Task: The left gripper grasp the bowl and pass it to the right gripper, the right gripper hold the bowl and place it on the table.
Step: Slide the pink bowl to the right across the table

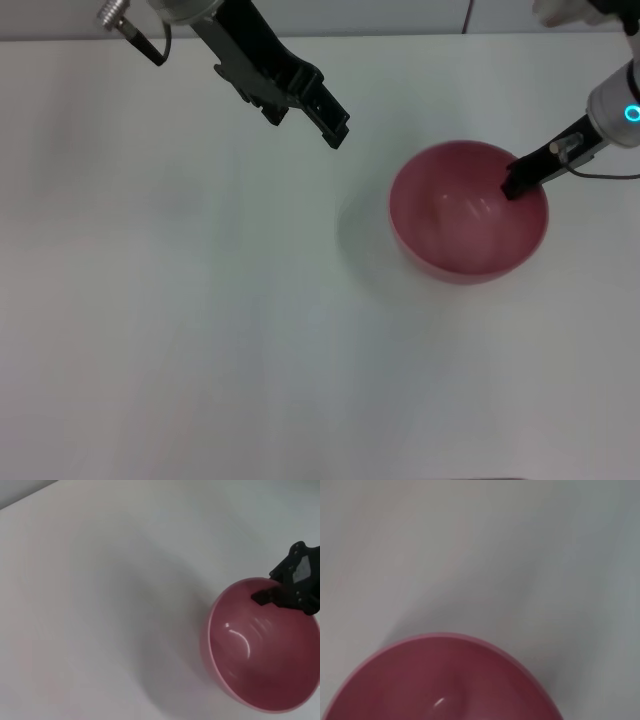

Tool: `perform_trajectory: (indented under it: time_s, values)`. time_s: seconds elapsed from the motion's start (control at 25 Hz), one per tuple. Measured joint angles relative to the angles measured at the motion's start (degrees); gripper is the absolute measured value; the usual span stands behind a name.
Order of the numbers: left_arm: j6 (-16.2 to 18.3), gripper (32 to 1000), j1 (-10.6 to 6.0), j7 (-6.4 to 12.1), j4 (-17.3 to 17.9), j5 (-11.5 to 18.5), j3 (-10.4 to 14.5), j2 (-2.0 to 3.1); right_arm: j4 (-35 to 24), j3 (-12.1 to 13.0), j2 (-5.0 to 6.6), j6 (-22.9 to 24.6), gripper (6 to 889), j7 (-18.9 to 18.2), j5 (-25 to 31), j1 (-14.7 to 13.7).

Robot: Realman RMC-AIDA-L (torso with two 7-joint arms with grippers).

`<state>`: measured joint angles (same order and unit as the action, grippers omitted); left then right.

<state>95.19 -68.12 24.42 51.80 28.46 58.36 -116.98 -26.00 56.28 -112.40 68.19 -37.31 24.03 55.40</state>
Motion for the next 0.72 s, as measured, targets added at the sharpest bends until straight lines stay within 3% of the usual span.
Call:
perform_trajectory:
  time_s: [0.72]
  values:
    - [-0.67, 866, -0.08, 0.28, -0.40, 0.02, 0.00, -0.07, 2.77, -0.15, -0.35, -5.40, 46, -1.39, 0.50, -1.21]
